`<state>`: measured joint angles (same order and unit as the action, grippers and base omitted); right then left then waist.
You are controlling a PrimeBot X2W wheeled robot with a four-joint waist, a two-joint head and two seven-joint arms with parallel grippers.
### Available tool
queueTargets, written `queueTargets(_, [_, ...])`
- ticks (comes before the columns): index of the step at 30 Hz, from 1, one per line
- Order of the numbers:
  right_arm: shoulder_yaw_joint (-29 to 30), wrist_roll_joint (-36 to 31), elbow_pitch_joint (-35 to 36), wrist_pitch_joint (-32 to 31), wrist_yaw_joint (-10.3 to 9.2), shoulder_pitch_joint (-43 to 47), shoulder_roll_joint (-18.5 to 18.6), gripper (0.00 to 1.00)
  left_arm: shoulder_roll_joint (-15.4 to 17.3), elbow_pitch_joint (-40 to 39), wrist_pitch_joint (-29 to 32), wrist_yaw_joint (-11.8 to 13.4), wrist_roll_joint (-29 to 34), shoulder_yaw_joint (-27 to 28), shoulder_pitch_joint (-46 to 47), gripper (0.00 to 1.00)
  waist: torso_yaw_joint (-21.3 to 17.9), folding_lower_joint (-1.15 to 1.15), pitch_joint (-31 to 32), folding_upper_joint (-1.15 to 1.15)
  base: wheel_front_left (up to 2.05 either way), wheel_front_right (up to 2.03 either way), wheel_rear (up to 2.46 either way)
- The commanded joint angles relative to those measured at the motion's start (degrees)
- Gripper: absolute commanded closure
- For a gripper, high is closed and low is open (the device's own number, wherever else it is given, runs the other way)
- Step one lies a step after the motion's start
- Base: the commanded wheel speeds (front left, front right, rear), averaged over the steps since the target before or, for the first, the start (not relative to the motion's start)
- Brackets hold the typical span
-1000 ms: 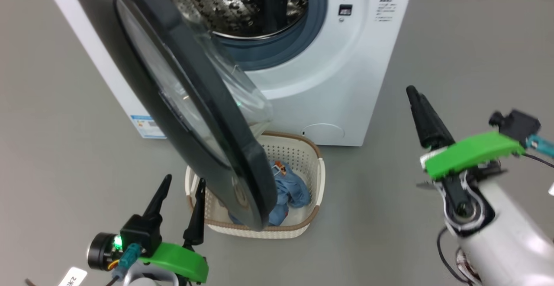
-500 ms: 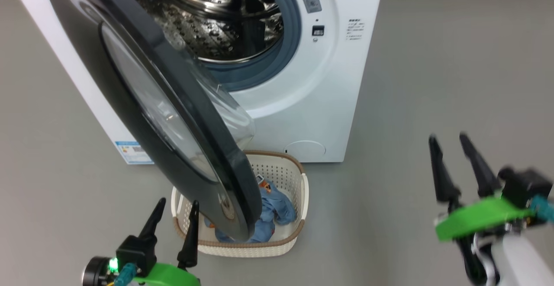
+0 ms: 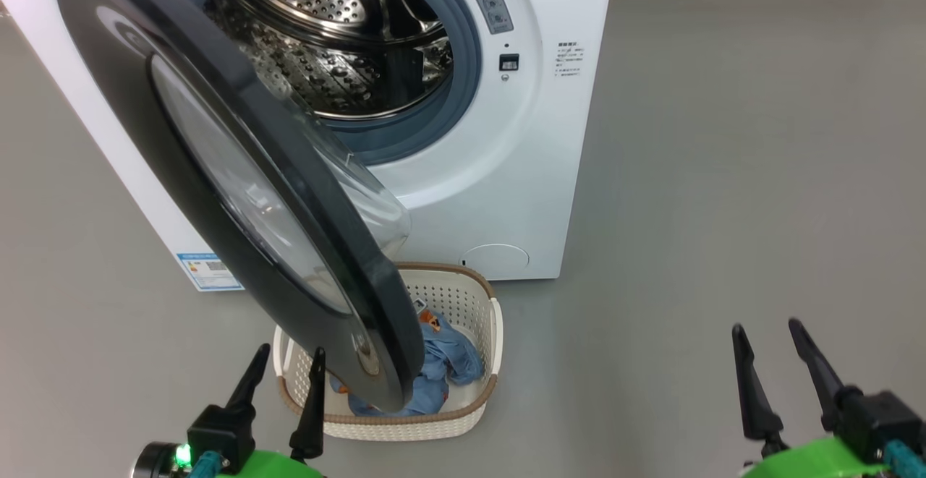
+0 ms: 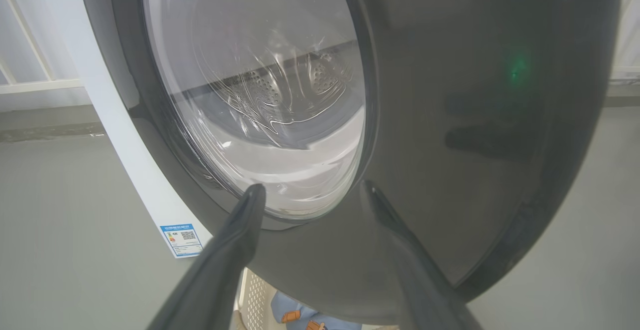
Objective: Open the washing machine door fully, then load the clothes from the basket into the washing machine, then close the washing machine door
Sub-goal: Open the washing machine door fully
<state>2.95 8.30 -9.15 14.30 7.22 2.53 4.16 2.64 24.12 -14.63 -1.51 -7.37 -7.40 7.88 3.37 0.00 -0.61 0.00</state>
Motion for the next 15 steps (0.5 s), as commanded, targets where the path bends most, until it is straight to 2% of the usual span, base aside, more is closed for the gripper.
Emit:
queueTargets(1, [-0.5, -1.6, 2.2, 0.6, 0.26, 0.5, 0.1, 0.00, 0.8, -1.2, -0.4, -0.1, 0.6, 1.8, 0.9, 0.00, 0.2, 0.00, 0.1, 0.00, 0.00, 0.00, 0.00])
queueTargets(15, [-0.1, -3.0, 3.7, -0.7, 0.26, 2.7, -1.0, 0.00, 0.6, -1.4, -0.4, 0.1, 0.4, 2.2, 1.2, 0.00, 0.1, 0.00, -0.3, 0.00, 0.00, 0.00, 0.00])
